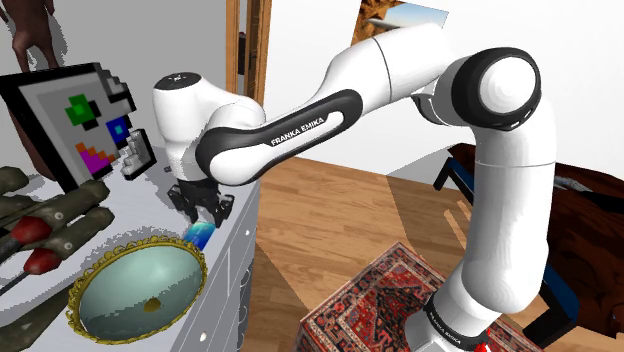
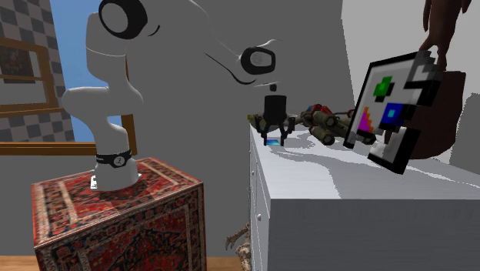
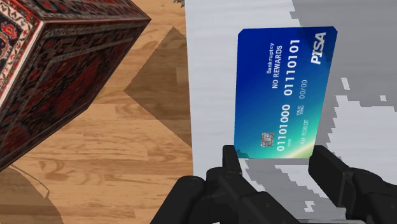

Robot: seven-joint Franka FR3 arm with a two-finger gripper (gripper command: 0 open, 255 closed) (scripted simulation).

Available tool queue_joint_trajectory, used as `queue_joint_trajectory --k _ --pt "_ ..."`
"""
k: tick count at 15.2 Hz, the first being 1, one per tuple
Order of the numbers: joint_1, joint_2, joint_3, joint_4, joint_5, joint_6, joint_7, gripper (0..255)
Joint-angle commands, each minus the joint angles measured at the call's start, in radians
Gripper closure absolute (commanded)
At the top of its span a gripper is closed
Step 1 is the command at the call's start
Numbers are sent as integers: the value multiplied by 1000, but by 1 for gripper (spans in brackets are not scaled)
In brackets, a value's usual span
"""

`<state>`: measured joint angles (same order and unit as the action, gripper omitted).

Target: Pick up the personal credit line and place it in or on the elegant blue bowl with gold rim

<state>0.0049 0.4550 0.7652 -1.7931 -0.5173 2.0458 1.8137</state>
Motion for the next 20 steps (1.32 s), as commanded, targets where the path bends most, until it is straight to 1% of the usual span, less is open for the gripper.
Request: queue_joint_trajectory --k 1,11,20 --pt "-5 -16 9 8 15 -20 -10 255" --pt "-21 -72 38 73 71 -121 -57 255" --pt "-24 -106 55 155 106 -221 -92 255"
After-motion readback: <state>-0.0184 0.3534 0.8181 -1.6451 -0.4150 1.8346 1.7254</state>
